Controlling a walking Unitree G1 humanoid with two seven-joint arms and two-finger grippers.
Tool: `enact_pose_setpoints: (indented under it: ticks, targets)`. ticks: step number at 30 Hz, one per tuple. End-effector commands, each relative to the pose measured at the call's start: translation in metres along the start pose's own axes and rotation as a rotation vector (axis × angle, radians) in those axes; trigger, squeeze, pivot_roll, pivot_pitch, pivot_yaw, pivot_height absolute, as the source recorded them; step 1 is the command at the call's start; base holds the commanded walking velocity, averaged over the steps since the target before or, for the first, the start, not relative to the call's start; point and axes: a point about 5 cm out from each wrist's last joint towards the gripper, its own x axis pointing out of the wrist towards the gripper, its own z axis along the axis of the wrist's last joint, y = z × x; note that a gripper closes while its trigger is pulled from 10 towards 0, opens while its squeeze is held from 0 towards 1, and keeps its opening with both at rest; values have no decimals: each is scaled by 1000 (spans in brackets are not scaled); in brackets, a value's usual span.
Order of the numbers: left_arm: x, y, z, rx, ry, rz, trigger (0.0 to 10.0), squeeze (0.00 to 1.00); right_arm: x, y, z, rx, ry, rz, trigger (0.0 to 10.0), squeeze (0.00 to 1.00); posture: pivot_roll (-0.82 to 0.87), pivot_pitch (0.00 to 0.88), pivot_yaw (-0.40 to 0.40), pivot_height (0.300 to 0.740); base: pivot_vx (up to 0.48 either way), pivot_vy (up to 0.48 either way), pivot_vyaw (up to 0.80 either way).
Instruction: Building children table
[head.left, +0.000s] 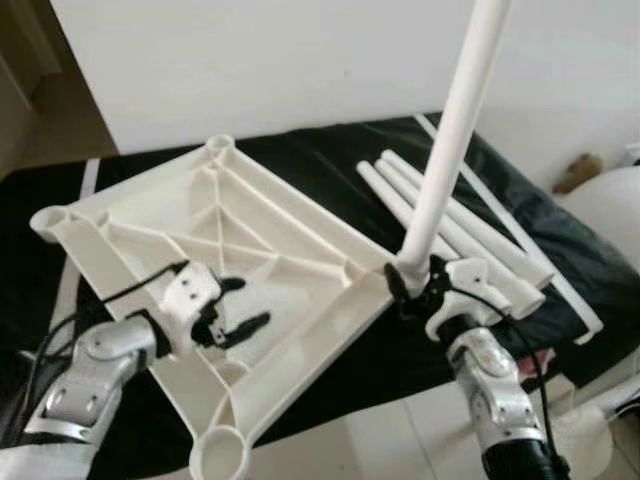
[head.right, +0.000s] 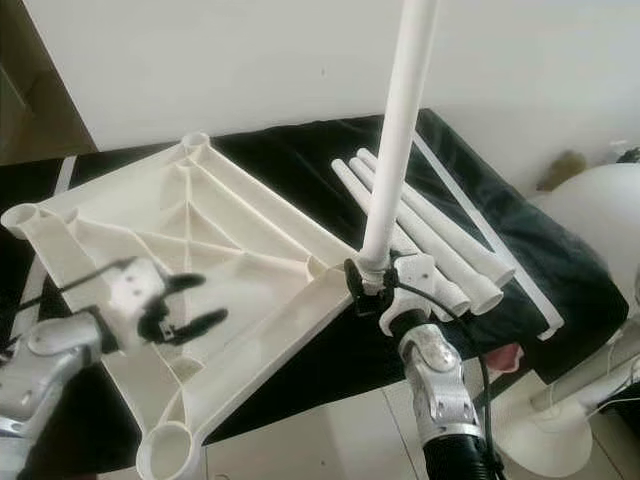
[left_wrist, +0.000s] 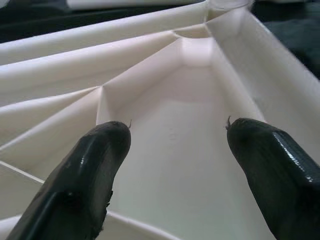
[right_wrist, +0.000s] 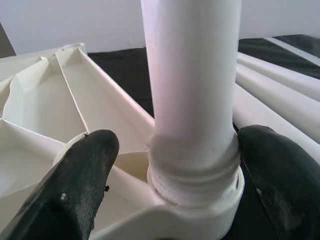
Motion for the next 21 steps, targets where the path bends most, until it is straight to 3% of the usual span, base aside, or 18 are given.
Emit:
enact_pose_setpoints:
  ticks: [1, 6, 11, 16, 21]
  targets:
    - [-9, 11, -4, -18, 27, 15, 10000, 0, -9, 0, -4, 10, 7, -29, 10000, 0, -36, 9, 14, 740, 0, 0, 0]
    - [-20, 24, -8, 21, 68, 36, 10000, 0, -19, 0, -11, 2, 31, -81, 10000, 0, -36, 8, 12, 740, 0, 0, 0]
    - [-38, 48, -18, 48, 169, 119, 10000, 0, -26, -6, -24, -38, 96, -221, 10000, 0, -19, 10, -1, 740, 0, 0, 0]
    - [-55, 60, -22, 74, 248, 151, 10000, 0, -27, -2, -28, -34, 124, -236, 10000, 0, -14, 16, -2, 740, 0, 0, 0]
    - [-61, 63, -24, 97, 279, 150, 10000, 0, -28, 0, -28, -18, 132, -238, 10000, 0, -11, 21, -1, 740, 0, 0, 0]
